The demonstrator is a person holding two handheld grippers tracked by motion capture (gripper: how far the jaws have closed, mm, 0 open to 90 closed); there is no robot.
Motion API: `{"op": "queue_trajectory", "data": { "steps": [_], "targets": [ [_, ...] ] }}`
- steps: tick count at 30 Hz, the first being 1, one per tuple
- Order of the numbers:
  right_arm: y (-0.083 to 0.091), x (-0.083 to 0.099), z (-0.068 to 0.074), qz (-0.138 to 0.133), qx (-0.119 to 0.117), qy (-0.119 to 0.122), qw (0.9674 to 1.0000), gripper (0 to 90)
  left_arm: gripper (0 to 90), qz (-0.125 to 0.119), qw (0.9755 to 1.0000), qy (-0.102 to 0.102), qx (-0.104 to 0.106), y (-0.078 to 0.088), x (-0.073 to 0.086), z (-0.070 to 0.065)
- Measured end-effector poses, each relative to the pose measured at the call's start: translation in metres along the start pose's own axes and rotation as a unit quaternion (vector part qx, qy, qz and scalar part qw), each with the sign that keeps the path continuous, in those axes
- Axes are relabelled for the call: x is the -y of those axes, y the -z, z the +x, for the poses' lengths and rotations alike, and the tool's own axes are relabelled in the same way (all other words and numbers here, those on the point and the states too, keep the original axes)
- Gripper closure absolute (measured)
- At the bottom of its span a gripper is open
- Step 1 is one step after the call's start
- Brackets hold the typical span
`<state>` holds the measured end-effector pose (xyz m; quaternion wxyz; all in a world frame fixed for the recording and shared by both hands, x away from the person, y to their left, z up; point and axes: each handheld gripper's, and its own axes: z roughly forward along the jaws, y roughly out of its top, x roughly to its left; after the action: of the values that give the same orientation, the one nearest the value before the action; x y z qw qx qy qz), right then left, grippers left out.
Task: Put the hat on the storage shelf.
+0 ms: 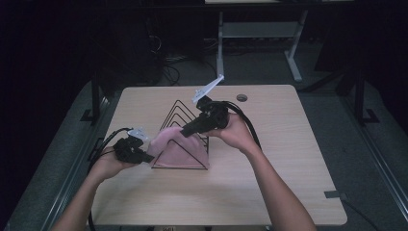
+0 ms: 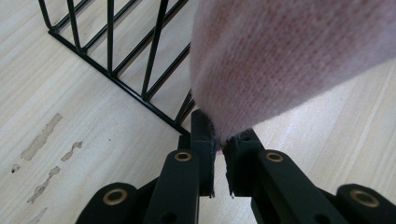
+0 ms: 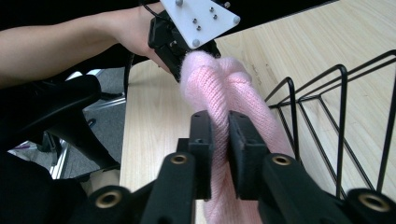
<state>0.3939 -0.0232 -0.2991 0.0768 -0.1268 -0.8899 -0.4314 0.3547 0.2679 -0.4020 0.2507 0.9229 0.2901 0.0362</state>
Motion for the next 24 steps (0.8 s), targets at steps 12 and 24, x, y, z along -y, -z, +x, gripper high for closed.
{"op": "queue_trajectory", "data": {
  "steps": [12,24],
  "targets": [
    [-0.0105,0.0023,-0.0001,0.016,-0.006,-0.006,0.9998,82.3,83.2,0.019,0.9998,-0.003,-0.007,-0.0068,0.0003,0.002],
    [-0.0026,0.0083,0.0015,-0.003,0.002,-0.017,0.9999,67.5,74.8,0.007,1.0,-0.005,-0.004,-0.0004,0.0004,0.0007]
  ]
}}
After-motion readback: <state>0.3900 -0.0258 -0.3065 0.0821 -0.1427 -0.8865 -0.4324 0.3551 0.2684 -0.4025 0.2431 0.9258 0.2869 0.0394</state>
